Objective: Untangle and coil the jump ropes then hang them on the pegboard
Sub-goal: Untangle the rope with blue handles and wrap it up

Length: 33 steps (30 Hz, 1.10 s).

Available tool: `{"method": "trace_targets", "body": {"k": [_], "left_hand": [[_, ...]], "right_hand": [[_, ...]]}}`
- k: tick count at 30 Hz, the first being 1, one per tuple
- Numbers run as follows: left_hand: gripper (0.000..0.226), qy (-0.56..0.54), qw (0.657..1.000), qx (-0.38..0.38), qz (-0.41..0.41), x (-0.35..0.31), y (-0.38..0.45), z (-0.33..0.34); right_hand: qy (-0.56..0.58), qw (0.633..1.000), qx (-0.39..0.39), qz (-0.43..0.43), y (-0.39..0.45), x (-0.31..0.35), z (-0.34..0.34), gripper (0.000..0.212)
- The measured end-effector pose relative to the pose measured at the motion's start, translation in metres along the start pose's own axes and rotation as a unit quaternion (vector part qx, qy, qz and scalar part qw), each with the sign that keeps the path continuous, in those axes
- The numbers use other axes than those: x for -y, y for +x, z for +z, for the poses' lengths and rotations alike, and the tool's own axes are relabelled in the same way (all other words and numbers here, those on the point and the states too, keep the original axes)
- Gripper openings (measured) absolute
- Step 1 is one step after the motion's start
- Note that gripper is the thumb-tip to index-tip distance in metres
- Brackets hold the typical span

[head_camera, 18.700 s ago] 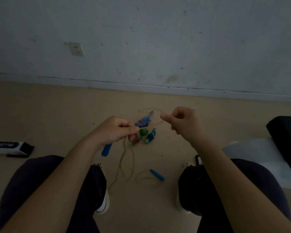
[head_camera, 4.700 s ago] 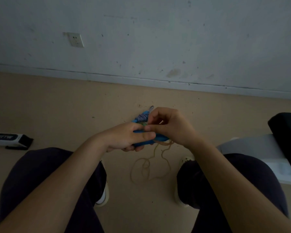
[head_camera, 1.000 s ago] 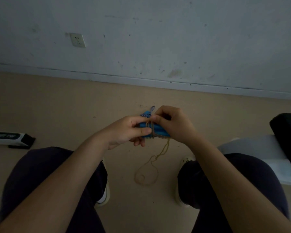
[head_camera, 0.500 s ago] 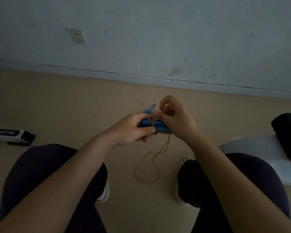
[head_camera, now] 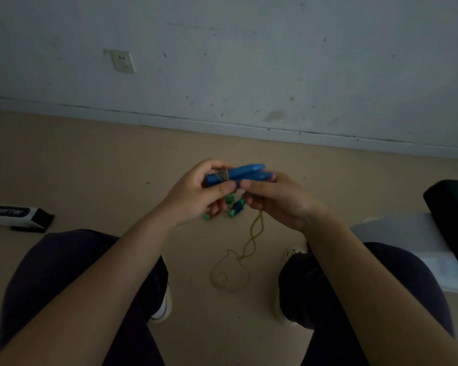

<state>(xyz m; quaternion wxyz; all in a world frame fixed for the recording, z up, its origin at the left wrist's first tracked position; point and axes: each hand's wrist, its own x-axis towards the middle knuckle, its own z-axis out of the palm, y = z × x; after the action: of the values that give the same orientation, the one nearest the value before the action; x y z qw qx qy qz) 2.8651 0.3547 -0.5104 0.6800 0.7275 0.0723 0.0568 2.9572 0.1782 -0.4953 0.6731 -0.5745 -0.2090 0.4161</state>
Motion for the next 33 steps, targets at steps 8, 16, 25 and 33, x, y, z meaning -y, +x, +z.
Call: {"method": "trace_targets", "body": {"k": [8,16,25,33], "left_hand": [[0.023,-0.008,0.999,-0.022,-0.036,0.002,0.003,0.004],[0.041,-0.075,0.994,0.069,-0.046,-0.001,0.002,-0.003],[0.041,-0.036,0.999,0.036,0.001,-0.002,0.0,0.0],[0.025,-0.011,0.999,0.039,0.009,0.001,0.003,0.004]], "right_hand": [[-0.158,0.982,-0.096,-0.047,0.008,-0.013,0.014,0.017],[-0.186,0.967,-0.148,-0.097,0.005,-0.009,0.019,0.029],[-0.136,0.982,-0.101,-0.089,0.001,-0.007,0.025,0.032],[-0.111,0.982,-0.139,-0.062,0.005,-0.003,0.023,0.046]]}}
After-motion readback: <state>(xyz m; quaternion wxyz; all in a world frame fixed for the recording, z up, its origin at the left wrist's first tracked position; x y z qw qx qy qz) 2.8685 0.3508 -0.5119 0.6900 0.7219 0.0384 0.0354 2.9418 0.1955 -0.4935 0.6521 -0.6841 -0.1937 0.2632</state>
